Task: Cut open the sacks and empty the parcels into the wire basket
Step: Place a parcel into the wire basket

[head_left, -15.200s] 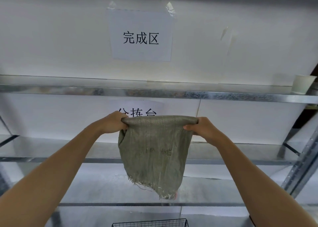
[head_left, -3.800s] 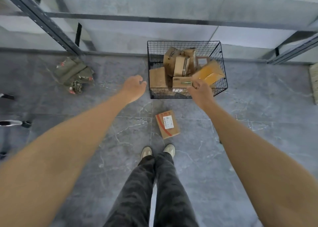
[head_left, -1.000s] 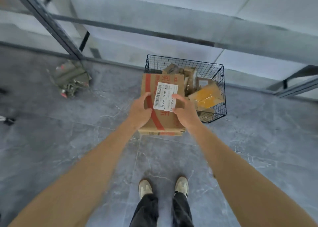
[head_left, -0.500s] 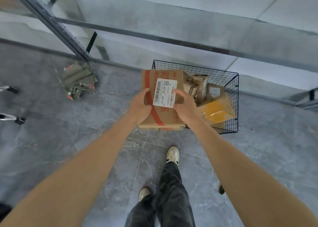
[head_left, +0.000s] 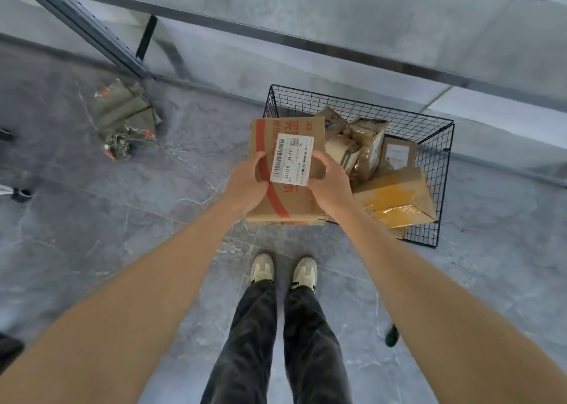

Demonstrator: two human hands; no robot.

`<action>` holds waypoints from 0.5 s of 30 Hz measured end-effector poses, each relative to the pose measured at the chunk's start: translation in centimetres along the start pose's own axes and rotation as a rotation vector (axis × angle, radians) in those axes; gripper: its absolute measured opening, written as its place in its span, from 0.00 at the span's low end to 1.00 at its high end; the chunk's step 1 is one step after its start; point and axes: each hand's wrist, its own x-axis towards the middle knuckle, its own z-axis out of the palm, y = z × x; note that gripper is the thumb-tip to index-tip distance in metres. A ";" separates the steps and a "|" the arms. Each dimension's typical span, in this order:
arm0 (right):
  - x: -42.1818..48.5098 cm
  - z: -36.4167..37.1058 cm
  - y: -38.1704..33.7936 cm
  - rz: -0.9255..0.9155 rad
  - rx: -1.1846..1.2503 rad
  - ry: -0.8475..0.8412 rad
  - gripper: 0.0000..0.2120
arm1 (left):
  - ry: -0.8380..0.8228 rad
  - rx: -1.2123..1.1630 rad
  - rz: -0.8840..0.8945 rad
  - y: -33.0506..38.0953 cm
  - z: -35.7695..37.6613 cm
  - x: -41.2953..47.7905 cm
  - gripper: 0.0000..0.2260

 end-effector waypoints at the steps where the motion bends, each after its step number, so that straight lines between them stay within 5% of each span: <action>1: 0.5 0.2 0.3 -0.005 -0.009 0.009 0.28 | -0.006 0.006 0.004 -0.2 0.2 0.7 0.29; 15: 10.1 4.8 6.2 0.089 -0.048 0.117 0.23 | -0.024 0.023 0.058 -4.8 4.7 13.5 0.30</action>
